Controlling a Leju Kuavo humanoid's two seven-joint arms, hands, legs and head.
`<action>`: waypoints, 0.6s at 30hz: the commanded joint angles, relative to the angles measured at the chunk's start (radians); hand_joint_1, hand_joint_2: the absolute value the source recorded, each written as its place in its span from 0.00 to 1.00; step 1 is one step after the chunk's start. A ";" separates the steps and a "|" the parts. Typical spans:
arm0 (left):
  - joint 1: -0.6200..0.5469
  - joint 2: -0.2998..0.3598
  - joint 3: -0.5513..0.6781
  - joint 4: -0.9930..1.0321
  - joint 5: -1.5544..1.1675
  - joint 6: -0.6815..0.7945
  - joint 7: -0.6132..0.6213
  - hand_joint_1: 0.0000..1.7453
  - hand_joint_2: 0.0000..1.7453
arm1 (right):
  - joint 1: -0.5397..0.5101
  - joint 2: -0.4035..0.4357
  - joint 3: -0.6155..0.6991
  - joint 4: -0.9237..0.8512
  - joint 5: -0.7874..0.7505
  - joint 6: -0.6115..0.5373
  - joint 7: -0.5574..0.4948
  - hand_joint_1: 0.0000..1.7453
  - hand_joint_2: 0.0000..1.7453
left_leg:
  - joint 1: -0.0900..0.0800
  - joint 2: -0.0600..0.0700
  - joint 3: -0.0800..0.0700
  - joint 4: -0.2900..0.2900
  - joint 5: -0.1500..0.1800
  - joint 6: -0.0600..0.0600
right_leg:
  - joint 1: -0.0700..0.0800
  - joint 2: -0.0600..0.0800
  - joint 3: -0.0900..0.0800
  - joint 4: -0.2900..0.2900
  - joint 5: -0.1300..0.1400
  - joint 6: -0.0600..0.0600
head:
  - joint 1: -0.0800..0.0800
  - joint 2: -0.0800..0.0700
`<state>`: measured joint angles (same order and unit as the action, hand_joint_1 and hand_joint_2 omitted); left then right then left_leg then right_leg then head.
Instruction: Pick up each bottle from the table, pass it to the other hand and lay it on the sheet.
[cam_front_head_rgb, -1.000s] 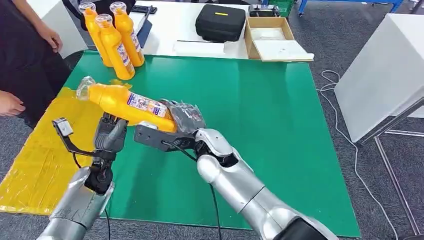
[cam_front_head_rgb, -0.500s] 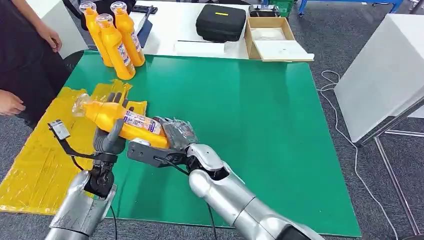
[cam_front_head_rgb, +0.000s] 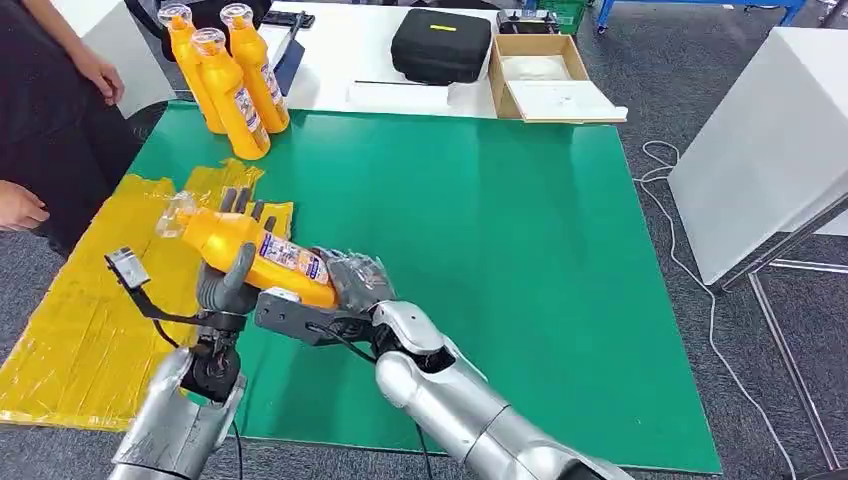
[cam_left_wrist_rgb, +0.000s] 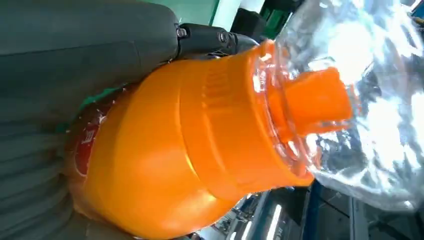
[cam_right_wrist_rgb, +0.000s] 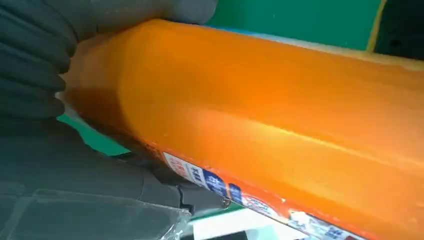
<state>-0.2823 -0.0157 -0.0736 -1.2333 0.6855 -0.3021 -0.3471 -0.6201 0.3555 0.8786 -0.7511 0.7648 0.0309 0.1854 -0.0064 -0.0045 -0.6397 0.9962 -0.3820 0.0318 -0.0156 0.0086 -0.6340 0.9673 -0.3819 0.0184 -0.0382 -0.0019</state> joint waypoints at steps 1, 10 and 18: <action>-0.020 -0.049 -0.071 -0.011 -0.004 -0.013 0.016 0.91 1.00 | -0.027 -0.006 0.127 -0.004 -0.019 0.030 0.011 0.99 1.00 | 0.000 -0.004 0.004 0.000 -0.002 -0.002 | 0.000 -0.005 0.006 0.000 -0.003 -0.001 | 0.000 0.000; 0.005 -0.060 -0.093 -0.056 -0.001 -0.007 0.026 1.00 1.00 | -0.041 -0.006 0.140 -0.013 -0.038 0.027 0.017 0.99 1.00 | 0.000 -0.004 0.009 0.002 -0.004 -0.004 | 0.000 -0.006 0.010 0.002 -0.006 -0.002 | 0.000 0.000; 0.005 -0.057 -0.091 -0.057 -0.001 -0.008 0.026 1.00 1.00 | -0.040 -0.006 0.140 -0.013 -0.038 0.027 0.017 1.00 1.00 | 0.000 -0.003 0.002 0.000 -0.001 -0.002 | 0.000 -0.004 0.003 0.000 -0.002 -0.001 | 0.000 0.000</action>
<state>-0.2450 -0.0393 -0.0778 -1.2947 0.6912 -0.2987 -0.3388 -0.6339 0.3517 0.9213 -0.7809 0.7275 0.0313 0.2094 -0.0064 -0.0045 -0.6396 0.9963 -0.3820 0.0319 -0.0156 0.0086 -0.6340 0.9672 -0.3819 0.0184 -0.0385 -0.0019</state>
